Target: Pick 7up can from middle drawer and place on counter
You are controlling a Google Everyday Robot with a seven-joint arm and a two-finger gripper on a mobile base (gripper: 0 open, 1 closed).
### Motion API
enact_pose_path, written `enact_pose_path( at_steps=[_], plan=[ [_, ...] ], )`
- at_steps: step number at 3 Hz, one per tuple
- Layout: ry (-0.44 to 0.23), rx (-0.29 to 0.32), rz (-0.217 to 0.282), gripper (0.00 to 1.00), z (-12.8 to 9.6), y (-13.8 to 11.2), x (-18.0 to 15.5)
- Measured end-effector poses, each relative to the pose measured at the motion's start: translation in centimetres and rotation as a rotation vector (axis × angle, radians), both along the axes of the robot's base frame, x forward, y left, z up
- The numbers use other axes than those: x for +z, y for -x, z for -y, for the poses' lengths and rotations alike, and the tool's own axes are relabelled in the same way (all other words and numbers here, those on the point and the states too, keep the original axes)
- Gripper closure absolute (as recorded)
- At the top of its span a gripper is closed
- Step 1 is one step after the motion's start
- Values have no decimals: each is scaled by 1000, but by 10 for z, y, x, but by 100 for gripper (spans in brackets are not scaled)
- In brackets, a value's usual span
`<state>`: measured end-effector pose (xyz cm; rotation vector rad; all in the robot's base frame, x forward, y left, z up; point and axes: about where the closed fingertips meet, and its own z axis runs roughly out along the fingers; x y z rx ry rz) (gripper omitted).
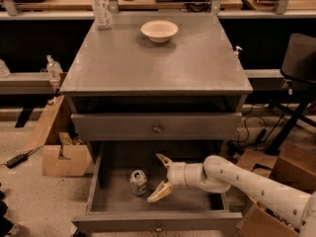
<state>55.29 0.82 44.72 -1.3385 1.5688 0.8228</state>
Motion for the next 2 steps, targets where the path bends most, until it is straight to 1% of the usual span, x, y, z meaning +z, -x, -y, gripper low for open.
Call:
enact_pose_path(
  at_steps=[1, 2],
  plan=[
    [-13, 16, -22, 0, -19, -5, -15],
    [-25, 35, -50, 0, -38, -2, -29]
  ],
)
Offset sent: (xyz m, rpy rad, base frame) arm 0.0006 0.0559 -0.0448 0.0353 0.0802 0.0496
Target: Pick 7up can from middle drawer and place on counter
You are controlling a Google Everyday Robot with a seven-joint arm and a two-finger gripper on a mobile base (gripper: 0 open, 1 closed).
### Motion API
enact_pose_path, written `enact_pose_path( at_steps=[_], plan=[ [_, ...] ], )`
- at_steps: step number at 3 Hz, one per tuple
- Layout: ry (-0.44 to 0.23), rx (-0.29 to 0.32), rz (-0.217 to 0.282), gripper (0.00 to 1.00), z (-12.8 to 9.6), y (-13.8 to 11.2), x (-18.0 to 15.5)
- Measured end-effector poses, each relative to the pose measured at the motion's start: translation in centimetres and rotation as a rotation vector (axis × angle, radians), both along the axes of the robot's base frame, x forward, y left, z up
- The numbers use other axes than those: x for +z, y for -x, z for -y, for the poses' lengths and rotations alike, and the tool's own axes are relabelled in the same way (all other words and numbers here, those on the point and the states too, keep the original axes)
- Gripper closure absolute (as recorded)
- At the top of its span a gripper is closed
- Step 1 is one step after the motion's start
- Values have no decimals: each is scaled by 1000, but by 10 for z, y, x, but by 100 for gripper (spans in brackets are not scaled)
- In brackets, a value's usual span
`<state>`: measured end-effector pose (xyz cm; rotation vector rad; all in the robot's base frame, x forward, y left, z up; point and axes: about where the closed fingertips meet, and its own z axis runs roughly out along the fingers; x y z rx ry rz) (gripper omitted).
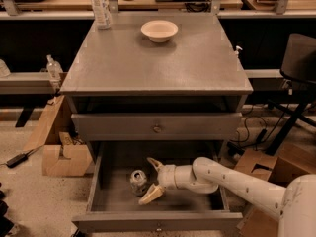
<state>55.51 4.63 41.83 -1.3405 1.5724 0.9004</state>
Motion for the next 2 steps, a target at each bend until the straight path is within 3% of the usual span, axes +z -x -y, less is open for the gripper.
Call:
enact_pose_path(
  at_steps=[2],
  plan=[
    [-17, 49, -29, 50, -36, 2, -16]
  ],
)
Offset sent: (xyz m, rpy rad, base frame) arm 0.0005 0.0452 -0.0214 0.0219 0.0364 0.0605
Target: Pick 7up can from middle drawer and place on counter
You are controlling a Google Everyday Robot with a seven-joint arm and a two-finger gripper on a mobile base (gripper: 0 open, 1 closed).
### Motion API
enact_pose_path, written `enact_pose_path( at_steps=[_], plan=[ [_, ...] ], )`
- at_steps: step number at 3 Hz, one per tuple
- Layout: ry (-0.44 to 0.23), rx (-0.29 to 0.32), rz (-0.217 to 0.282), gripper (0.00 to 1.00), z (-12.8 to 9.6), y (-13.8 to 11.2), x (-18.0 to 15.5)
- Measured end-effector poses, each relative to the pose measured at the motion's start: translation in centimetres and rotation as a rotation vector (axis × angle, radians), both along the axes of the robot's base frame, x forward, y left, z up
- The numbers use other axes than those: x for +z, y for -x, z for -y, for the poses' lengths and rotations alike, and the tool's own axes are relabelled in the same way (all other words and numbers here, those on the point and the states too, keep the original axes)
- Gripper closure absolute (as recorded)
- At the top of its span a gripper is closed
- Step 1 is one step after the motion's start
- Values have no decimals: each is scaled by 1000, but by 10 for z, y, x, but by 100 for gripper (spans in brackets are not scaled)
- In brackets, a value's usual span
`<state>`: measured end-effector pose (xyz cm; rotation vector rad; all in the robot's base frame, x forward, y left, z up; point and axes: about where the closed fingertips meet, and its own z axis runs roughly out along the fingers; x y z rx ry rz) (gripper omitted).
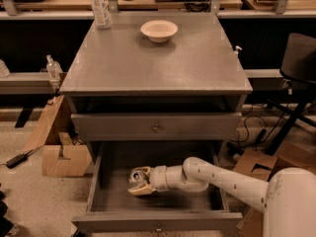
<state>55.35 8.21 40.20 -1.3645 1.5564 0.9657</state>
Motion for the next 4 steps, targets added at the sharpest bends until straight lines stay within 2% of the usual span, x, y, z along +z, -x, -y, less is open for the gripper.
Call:
enact_pose_path(
  at_steps=[1, 2, 3, 4],
  plan=[
    [-4, 31, -27, 73, -7, 6, 11],
    [17, 114, -113, 100, 23, 24, 79],
    [34, 164, -132, 100, 57, 27, 172],
    [28, 162, -87, 100, 112, 23, 334]
  ],
)
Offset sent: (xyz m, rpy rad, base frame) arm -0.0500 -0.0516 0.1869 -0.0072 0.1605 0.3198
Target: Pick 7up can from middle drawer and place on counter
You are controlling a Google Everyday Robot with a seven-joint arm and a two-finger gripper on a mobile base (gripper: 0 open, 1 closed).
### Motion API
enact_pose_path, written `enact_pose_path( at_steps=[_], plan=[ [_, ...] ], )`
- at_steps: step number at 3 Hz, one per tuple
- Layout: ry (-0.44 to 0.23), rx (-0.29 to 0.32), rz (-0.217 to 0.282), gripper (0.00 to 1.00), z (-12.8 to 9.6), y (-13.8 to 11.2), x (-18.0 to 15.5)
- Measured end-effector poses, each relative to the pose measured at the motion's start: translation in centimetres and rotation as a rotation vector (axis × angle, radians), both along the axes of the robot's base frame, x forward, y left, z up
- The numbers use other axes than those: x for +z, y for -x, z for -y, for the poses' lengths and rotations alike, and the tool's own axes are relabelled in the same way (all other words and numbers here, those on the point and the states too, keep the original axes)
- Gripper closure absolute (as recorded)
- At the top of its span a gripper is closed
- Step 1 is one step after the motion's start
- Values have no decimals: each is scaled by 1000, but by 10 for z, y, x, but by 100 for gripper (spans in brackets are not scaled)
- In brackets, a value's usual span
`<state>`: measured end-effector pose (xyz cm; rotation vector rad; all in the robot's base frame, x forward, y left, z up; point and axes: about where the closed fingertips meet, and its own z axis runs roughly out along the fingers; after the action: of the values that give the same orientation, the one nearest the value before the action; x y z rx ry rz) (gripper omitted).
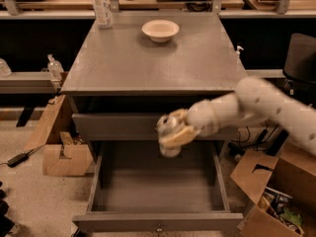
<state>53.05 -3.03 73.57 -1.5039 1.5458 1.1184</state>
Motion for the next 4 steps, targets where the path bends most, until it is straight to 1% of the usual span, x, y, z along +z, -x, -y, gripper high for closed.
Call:
enact_pose_path(
  at_steps=[1, 2, 3, 4],
  plan=[
    [-10, -51, 52, 100, 41, -9, 124],
    [-50, -184, 87, 100, 51, -48, 189],
    [-41, -327, 112, 100, 32, -107, 221],
    [4, -437, 171, 100, -15, -198, 221]
  ],
)
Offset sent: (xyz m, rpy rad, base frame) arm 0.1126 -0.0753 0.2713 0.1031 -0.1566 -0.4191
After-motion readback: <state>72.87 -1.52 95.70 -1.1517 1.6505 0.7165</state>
